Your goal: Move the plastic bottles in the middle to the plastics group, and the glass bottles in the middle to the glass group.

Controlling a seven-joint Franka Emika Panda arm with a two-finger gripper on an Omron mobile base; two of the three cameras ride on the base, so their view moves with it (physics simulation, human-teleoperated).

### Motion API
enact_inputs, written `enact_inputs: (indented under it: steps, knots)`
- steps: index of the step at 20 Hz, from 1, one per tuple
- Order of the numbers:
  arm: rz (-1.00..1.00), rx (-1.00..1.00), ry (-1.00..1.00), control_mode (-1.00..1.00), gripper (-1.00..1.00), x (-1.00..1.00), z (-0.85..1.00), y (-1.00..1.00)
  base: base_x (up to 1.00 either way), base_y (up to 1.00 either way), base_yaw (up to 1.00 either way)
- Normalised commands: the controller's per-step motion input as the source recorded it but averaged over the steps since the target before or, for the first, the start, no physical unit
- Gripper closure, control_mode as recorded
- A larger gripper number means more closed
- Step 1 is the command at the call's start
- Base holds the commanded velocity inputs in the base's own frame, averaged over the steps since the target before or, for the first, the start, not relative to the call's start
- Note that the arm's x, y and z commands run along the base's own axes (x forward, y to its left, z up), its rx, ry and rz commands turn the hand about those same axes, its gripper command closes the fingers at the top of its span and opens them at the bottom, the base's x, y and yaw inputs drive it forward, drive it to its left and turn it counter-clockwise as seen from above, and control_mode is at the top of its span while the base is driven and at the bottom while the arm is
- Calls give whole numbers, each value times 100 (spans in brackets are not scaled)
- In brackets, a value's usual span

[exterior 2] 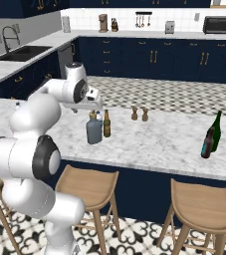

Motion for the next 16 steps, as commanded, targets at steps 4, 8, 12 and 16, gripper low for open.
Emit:
enact_inputs:
  steps: [4,8,12,16]
  knots:
    - [0,1,-6,-100,-100,30,-34,0,0,0,0]
    - [0,0,-4,-100,-100,44,-8,0,0,0,0]
    - [0,0,0,-100,-100,41,0,0,0,0,0]
    - [0,0,0,-100,-100,23,-2,0,0,0,0]
